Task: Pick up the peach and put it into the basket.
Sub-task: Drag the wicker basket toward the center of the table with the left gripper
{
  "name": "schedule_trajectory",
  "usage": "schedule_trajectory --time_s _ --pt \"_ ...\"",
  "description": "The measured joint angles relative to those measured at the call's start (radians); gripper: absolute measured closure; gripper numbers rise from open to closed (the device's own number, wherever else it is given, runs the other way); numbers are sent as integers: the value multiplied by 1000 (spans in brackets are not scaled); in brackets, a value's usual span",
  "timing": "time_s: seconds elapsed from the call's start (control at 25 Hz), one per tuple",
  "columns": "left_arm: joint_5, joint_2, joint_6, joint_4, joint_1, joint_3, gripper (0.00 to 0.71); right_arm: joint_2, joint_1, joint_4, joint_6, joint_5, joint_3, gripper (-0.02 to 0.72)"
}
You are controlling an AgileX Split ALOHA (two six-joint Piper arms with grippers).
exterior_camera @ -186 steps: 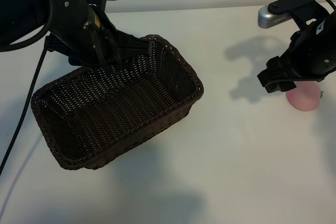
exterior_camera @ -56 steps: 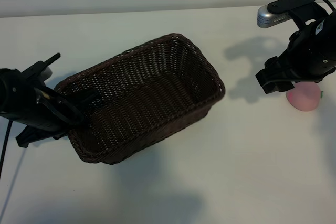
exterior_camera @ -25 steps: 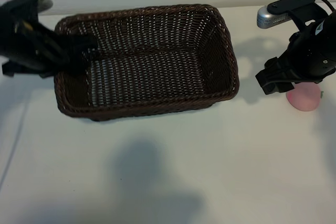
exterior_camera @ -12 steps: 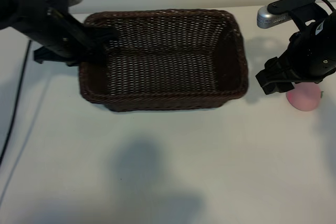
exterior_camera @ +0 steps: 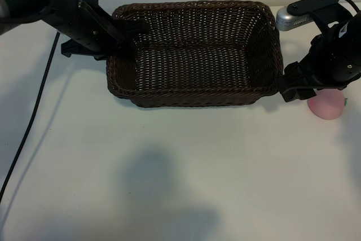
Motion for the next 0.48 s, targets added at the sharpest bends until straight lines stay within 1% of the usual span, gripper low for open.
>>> schedule_trajectory --time_s 0.2,0.48 --pt "-5 14 0 -2 0 -2 549 0 0 0 1 0 0 108" --pt "-14 73 8 -37 0 -2 549 0 0 0 1 0 0 108"
